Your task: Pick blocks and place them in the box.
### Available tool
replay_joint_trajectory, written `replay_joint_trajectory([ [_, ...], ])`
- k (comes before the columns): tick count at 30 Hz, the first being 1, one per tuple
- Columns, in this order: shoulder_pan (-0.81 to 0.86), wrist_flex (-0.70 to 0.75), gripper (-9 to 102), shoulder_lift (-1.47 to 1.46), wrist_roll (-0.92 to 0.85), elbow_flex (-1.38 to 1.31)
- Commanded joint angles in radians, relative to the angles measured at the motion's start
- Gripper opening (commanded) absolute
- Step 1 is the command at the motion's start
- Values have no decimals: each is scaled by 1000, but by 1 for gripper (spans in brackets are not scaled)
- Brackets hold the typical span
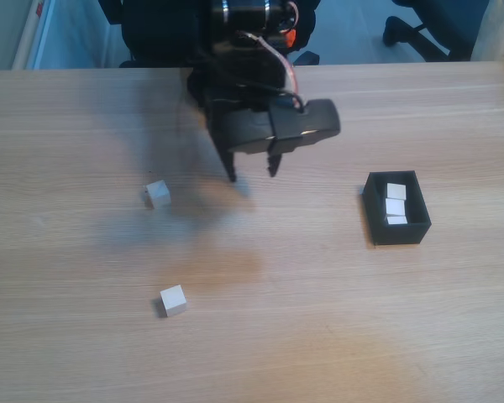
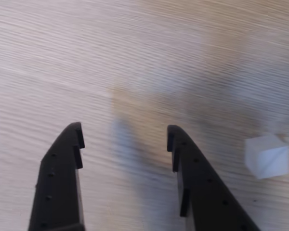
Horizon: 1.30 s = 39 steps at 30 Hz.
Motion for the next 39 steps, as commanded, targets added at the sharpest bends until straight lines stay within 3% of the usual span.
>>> replay_joint_trajectory([
  [1, 52, -20, 18, -48, -103, -37],
  [11, 193, -41, 18, -388, -256, -325],
  [23, 242, -55, 18, -793, -265, -802],
  [39, 278, -95, 18, -1092, -272, -1078],
])
